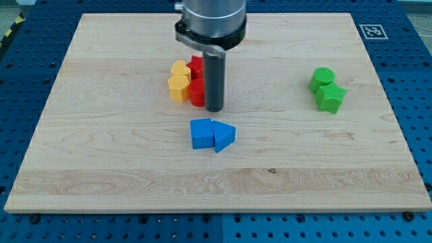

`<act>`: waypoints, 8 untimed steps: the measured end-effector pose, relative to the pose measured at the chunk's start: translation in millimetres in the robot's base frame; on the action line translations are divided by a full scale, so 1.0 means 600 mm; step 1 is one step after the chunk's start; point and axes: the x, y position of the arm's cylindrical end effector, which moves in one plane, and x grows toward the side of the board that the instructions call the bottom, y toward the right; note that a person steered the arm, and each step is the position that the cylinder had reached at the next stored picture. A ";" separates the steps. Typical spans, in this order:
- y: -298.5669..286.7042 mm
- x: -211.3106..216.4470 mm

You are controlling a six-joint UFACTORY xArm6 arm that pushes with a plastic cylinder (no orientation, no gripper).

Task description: Move the blue cube down to the blue triangle

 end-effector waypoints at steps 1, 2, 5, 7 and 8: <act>-0.028 0.019; -0.056 0.043; -0.079 0.110; -0.058 0.118; -0.021 0.118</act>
